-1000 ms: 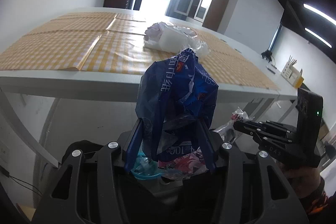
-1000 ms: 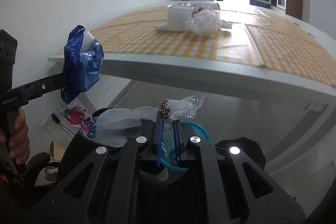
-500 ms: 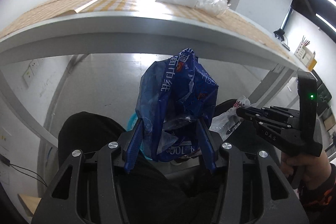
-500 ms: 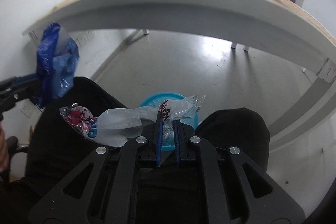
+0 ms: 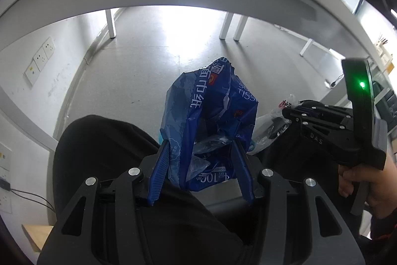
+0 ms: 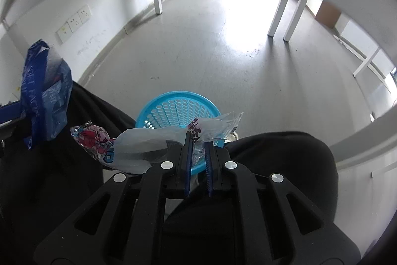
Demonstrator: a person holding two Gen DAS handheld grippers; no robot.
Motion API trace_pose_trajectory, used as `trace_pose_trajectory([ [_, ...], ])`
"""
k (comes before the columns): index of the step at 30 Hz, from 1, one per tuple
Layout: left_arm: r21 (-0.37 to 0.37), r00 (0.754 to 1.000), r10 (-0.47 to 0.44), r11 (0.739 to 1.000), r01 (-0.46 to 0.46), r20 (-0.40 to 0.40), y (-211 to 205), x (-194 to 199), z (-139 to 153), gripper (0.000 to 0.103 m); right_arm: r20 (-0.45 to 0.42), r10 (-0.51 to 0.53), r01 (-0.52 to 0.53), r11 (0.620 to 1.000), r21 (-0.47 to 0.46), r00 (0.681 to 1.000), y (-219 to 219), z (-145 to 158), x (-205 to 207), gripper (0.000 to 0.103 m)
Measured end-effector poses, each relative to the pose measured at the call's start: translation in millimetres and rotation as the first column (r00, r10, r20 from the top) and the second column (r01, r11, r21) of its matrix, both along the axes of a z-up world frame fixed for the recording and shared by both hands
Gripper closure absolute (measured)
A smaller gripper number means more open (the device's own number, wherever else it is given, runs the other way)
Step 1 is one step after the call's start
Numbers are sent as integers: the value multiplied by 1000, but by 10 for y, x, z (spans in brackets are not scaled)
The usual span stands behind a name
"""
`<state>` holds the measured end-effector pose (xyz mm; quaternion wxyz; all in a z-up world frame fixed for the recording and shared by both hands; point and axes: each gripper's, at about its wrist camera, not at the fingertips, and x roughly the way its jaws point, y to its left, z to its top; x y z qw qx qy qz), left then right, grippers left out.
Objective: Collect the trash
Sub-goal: 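Lower the blue bag and pink wrapper over the wastebasket with both tools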
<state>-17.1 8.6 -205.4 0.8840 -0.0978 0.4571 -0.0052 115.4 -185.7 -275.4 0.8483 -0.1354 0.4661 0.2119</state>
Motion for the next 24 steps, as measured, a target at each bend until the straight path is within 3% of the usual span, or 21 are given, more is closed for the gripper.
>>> trace_pose_trajectory([
  [6,-33,998,13,999,-15,-69,59,338,-271,54,-39,-3,2,999,-49,999,184,-247,259,94],
  [12,-66,988,48,996,-58,-147,163,622,-611,54,-180,-15,3,998,-65,984,319,-568,577,94],
  [15,-126,975,68,987,-96,-210,268,800,-796,54,-242,-20,7,998,-54,970,318,-702,747,94],
  [18,-141,956,90,981,-134,-278,334,920,-944,54,-255,-35,19,998,-65,966,348,-813,853,94],
  [24,-155,946,92,977,-147,-312,317,1100,-1142,54,-293,-54,24,994,-105,955,370,-1064,985,94],
])
